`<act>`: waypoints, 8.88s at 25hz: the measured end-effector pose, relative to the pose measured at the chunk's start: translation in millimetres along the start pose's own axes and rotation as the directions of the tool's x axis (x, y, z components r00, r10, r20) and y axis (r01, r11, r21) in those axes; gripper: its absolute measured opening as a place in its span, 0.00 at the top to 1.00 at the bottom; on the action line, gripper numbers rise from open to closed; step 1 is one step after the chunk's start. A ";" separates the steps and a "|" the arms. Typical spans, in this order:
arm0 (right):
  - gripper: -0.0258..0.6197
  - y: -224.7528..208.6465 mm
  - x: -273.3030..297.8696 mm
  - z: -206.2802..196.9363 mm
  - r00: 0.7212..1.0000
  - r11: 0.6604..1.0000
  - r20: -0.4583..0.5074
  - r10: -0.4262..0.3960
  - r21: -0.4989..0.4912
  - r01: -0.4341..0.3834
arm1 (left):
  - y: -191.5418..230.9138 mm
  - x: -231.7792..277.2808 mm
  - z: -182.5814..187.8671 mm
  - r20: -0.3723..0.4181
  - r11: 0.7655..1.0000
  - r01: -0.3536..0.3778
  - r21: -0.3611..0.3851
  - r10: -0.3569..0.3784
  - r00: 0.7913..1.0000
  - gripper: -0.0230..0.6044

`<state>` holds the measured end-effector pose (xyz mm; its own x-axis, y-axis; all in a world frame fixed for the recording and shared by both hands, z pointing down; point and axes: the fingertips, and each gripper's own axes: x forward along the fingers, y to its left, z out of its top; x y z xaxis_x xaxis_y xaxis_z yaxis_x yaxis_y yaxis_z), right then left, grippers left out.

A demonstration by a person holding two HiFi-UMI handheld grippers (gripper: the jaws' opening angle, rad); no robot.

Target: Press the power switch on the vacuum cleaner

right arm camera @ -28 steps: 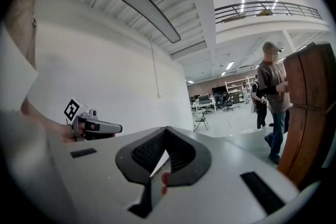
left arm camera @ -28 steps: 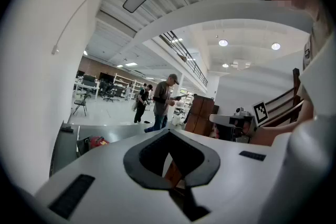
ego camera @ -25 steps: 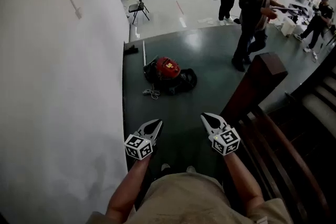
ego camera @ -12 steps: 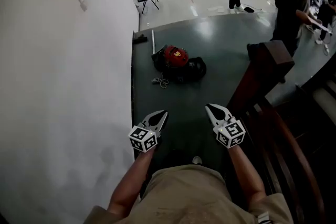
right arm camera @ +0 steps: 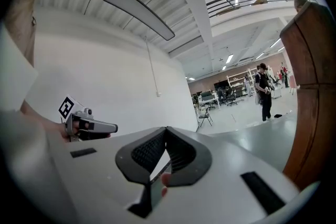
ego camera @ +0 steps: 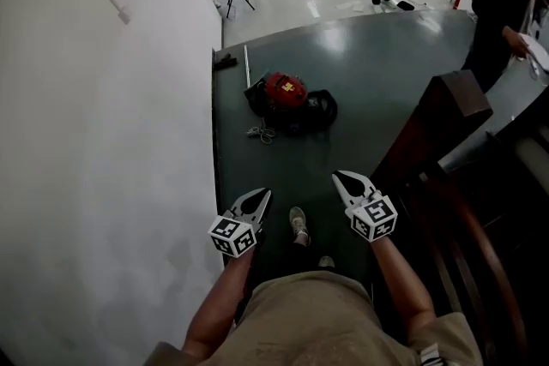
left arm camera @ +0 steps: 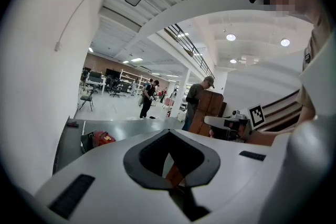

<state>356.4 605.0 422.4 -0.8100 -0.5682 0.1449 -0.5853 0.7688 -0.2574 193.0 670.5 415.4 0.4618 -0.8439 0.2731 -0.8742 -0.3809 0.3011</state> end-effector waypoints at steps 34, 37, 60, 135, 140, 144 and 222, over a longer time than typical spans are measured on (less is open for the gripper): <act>0.95 -115.6 245.0 75.2 0.998 0.995 -0.035 -0.044 0.090 0.047 | 232.9 211.8 115.5 0.002 0.972 0.233 -0.007 -0.233 0.972 0.96; 0.95 -128.6 264.0 75.2 0.999 0.994 -0.040 -0.032 0.103 0.036 | 249.4 225.7 115.4 -0.010 0.975 0.223 -0.018 -0.223 0.975 0.96; 0.95 -365.5 571.8 35.4 0.949 0.978 -0.275 0.152 0.182 -0.103 | 487.0 480.3 153.2 -0.147 0.993 -0.016 -0.114 -0.001 0.989 0.96; 0.95 -550.3 859.3 -528.8 0.368 0.999 -0.929 -0.036 -0.044 -0.014 | 728.3 688.5 -193.4 -0.564 0.996 -0.055 -0.072 0.005 0.826 0.96; 0.95 -567.7 863.6 -445.0 0.636 0.999 -0.770 -0.041 -0.050 0.003 | 715.3 688.5 -161.4 -0.538 0.998 -0.048 -0.044 0.017 0.843 0.96; 0.95 -556.8 836.8 -373.4 0.735 0.998 -0.677 -0.046 -0.008 0.055 | 689.6 684.3 -132.9 -0.516 0.993 -0.065 -0.099 0.005 0.857 0.96; 0.80 -537.3 554.6 217.6 0.821 0.821 0.020 -0.570 0.050 0.568 | 780.0 390.8 342.5 0.046 0.994 -0.107 0.023 0.105 0.993 0.90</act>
<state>229.2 -187.1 433.2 -0.3311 -0.9108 0.2467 -0.9394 0.2936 -0.1770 -359.8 -85.8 444.1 0.3596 -0.8960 0.2606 -0.9217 -0.2975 0.2489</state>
